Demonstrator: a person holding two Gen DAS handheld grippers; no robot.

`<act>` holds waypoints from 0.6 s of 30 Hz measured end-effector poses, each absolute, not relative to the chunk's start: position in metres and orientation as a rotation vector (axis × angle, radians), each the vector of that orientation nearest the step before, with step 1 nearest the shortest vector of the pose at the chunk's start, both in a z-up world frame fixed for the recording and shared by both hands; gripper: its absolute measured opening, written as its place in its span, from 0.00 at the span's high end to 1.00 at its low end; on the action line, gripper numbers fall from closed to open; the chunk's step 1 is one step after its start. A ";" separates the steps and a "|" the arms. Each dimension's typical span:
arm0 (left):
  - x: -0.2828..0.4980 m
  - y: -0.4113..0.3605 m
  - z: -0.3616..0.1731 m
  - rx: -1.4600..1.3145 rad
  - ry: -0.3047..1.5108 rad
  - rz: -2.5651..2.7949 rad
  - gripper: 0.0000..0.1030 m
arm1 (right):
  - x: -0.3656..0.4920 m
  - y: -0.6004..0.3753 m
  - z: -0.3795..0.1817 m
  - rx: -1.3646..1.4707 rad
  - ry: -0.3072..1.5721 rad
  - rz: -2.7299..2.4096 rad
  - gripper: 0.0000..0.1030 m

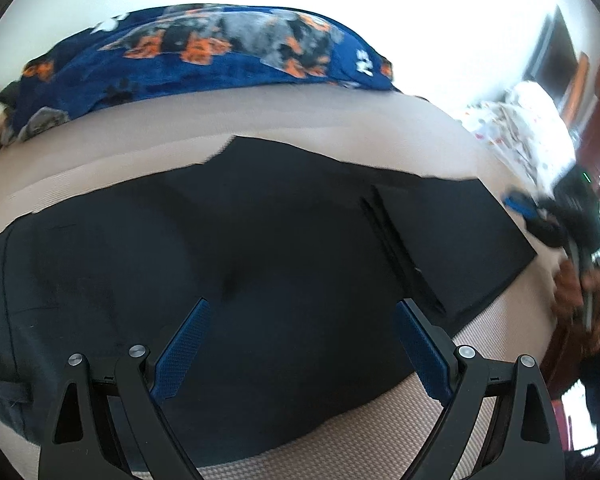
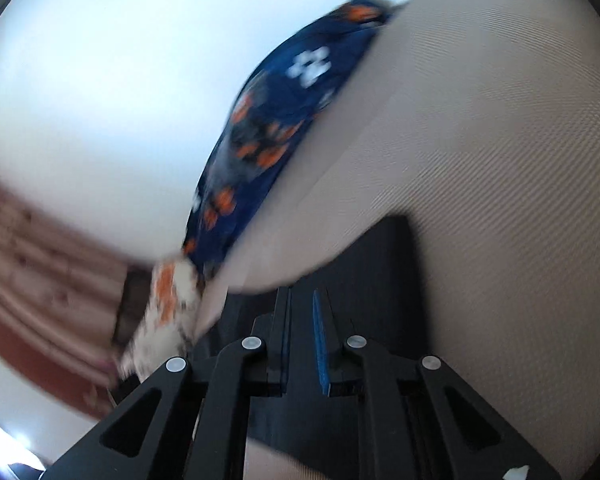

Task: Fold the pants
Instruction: 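Lower the folded hem onto the trousers and open the right gripper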

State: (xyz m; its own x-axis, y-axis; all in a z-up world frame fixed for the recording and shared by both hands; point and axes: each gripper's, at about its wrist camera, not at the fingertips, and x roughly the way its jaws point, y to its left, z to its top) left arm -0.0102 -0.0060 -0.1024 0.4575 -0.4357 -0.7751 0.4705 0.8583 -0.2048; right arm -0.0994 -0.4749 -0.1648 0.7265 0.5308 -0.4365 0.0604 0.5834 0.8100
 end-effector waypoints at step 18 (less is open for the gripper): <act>-0.008 0.007 -0.104 0.181 0.887 -0.352 0.10 | -0.097 -0.348 -0.132 0.470 0.819 0.405 0.85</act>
